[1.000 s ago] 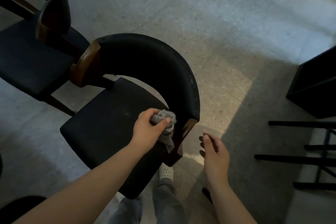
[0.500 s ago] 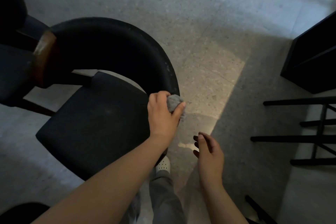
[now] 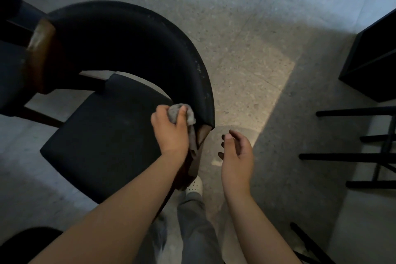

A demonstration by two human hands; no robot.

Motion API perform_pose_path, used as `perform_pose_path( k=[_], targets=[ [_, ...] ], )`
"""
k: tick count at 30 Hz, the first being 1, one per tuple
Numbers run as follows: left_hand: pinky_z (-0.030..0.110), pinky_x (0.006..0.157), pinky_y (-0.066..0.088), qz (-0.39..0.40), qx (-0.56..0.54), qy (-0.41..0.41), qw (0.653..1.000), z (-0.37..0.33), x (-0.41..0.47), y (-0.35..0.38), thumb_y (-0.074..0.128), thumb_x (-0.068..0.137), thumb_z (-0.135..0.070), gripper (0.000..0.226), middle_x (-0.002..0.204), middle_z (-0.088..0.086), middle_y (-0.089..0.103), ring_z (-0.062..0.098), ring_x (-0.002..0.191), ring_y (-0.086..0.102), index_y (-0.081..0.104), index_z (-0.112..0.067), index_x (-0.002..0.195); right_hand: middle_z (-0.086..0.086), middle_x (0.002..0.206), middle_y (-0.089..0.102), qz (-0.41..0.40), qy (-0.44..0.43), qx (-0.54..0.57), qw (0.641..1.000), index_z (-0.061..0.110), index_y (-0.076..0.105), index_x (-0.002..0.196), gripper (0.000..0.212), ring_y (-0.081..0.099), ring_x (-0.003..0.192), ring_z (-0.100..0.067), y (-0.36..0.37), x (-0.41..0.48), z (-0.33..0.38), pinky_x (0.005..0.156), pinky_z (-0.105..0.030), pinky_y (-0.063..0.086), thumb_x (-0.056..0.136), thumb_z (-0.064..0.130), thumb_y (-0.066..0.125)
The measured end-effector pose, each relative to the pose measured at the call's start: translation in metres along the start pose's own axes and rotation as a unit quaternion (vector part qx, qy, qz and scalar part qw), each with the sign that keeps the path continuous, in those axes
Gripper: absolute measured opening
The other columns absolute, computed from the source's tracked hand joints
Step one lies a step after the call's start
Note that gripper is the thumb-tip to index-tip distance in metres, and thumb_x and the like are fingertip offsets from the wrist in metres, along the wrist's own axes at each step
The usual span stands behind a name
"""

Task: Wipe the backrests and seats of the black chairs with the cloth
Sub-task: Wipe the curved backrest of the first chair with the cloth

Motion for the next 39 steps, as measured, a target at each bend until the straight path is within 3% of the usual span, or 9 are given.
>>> perform_pose_path(
  k=[4,7,10,14,23,30,34,37,39],
  targets=[
    [0.009,0.072,0.039,0.062,0.016,0.047,0.997,0.000,0.006,-0.007,0.061,0.092,-0.039,0.031,0.115,-0.003,0.041,0.000,0.092,0.049,0.049,-0.021,0.114,0.017,0.116,0.059,0.029,-0.063,0.003,0.998,0.024,0.056,0.125,0.026,0.057,0.107,0.008,0.020,-0.002,0.012,0.091,-0.020,0.051,0.099,0.028,0.053],
    [0.005,0.076,0.041,0.132,-0.019,0.079,0.988,-0.005,-0.007,0.004,0.052,0.096,-0.041,0.032,0.122,-0.001,0.041,-0.001,0.100,0.051,0.049,-0.023,0.123,0.012,0.114,0.063,0.010,-0.125,-0.011,0.992,0.020,0.060,0.120,0.022,0.059,0.106,0.004,0.033,0.000,0.021,0.087,-0.012,0.047,0.100,0.023,0.053],
    [-0.001,0.078,0.035,0.155,-0.028,0.114,0.981,-0.003,-0.018,0.012,0.042,0.099,-0.039,0.032,0.124,0.000,0.042,-0.013,0.101,0.047,0.051,-0.020,0.124,0.011,0.110,0.065,-0.035,-0.158,-0.015,0.987,0.021,0.061,0.115,0.017,0.060,0.105,-0.002,0.040,0.002,0.015,0.087,-0.015,0.047,0.100,0.020,0.053],
    [0.010,0.079,0.039,0.158,-0.024,0.110,0.981,0.009,-0.012,0.023,0.049,0.099,-0.034,0.013,0.117,-0.002,0.043,0.007,0.101,0.051,0.050,-0.029,0.111,0.009,0.106,0.064,-0.082,-0.185,-0.012,0.979,0.021,0.061,0.111,0.018,0.061,0.101,-0.007,0.043,0.004,0.004,0.087,-0.022,0.050,0.097,0.025,0.051],
    [0.005,0.071,0.039,0.153,-0.039,0.090,0.983,0.047,0.013,0.028,0.060,0.095,-0.022,0.006,0.100,0.002,0.053,-0.003,0.086,0.051,0.059,-0.017,0.097,-0.006,0.106,0.062,-0.173,-0.253,-0.034,0.951,0.022,0.054,0.112,0.020,0.060,0.100,-0.024,0.054,-0.001,0.001,0.087,-0.044,0.051,0.101,0.028,0.039],
    [0.003,0.059,0.041,0.169,0.005,-0.034,0.985,0.105,0.039,0.026,0.057,0.097,-0.027,0.012,0.108,0.012,0.056,0.009,0.084,0.053,0.058,-0.015,0.096,-0.006,0.105,0.061,-0.174,-0.272,-0.047,0.945,0.015,0.057,0.114,0.024,0.059,0.099,-0.020,0.052,-0.002,0.000,0.087,-0.033,0.049,0.102,0.022,0.037],
    [0.019,0.078,0.051,0.193,-0.084,0.047,0.976,0.046,0.036,0.010,0.062,0.094,-0.025,0.011,0.101,-0.004,0.058,0.006,0.093,0.059,0.055,-0.024,0.101,-0.007,0.105,0.061,-0.164,-0.264,-0.052,0.949,0.013,0.058,0.113,0.026,0.058,0.098,-0.018,0.052,-0.001,0.001,0.087,-0.023,0.046,0.102,0.023,0.037],
    [0.016,0.073,0.050,0.214,-0.104,0.149,0.960,-0.012,0.028,-0.001,0.067,0.090,-0.020,0.020,0.098,-0.008,0.058,0.003,0.089,0.059,0.054,-0.020,0.105,-0.005,0.105,0.060,-0.143,-0.253,-0.060,0.955,0.012,0.059,0.113,0.028,0.057,0.098,-0.013,0.051,0.000,0.004,0.088,-0.017,0.043,0.101,0.026,0.038],
    [0.020,0.072,0.050,0.224,-0.095,0.198,0.949,-0.037,0.023,-0.004,0.069,0.089,-0.023,0.020,0.097,-0.004,0.058,0.008,0.089,0.058,0.055,-0.021,0.103,-0.002,0.106,0.062,-0.115,-0.231,-0.050,0.965,0.016,0.060,0.112,0.023,0.059,0.100,-0.011,0.046,0.002,0.004,0.089,-0.022,0.047,0.101,0.025,0.042]
  ],
)
Point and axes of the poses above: each hand's wrist, its own x-axis towards the middle knuckle, its own y-axis out of the palm, z = x × y, the point moved 8 cm from there along x, towards the middle knuckle
